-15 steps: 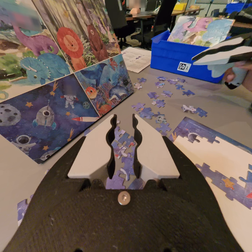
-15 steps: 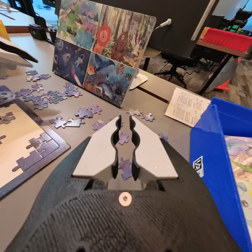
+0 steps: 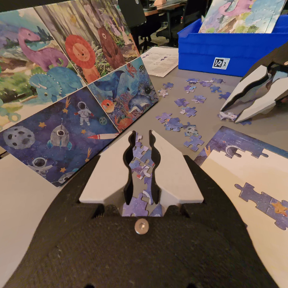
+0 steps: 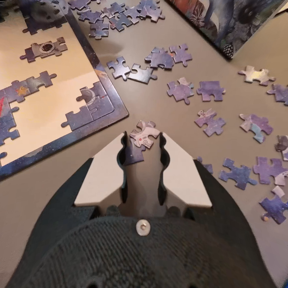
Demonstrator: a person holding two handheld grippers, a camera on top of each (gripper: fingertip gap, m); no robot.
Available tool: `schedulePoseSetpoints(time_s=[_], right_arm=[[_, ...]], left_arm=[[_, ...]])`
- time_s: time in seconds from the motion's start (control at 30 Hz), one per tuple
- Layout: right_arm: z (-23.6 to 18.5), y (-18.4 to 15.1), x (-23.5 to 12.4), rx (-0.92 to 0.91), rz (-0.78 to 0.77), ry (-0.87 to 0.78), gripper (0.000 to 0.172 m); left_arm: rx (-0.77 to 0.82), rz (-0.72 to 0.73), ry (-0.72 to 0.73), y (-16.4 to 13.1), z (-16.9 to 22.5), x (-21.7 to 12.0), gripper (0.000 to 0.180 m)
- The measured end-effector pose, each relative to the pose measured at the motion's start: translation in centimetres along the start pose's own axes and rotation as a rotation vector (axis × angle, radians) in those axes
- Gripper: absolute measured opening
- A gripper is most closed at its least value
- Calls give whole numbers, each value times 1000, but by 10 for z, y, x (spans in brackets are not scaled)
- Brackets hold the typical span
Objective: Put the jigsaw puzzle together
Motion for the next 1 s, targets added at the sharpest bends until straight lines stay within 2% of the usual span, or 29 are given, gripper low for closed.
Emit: schedulePoseSetpoints(time_s=[0.03, 0.17, 0.27, 0.4, 0.5, 0.57, 0.7, 0.83, 0.87, 0.9, 1.0], right_arm=[[1, 0, -1, 3, -4, -4, 35], [1, 2, -2, 10, -4, 6, 34], [-4, 13, -10, -12, 94, 18, 34], [-28, 41, -25, -119, 317, 39, 34], [-56, 56, -26, -241, 432, 40, 34], [-73, 62, -23, -310, 467, 28, 33], [-88, 66, -16, -412, 467, -45, 34], [-94, 65, -13, -434, 462, -28, 32], [-95, 65, -13, -441, 466, -27, 22], [-96, 65, -13, -445, 469, -28, 21], [-98, 65, -12, -452, 462, -14, 25]], left_arm=[[11, -1, 3, 0, 1, 0, 15], [20, 3, -10, 1, 7, 2, 15], [-3, 39, -63, 9, 18, 3, 15], [-135, 125, -267, 29, 58, 6, 25], [-245, 85, -460, 34, 92, 14, 44], [-315, 76, -546, 35, 106, 16, 46], [-510, 123, -671, 35, 107, 16, 35], [-711, 183, -800, 35, 100, 15, 24], [-733, 188, -813, 34, 98, 15, 15], [-744, 189, -817, 32, 97, 16, 2], [-740, 162, -788, 28, 94, 18, 0]])
Point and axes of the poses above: each gripper's, where its closed fingertips meet, x out along the fingers, y out of its top, z = x × y across the jaws, the point moved 7 cm from there along -x, back along the fingers, and after that the axes turned 10 degrees about x, right-handed, at the moved point
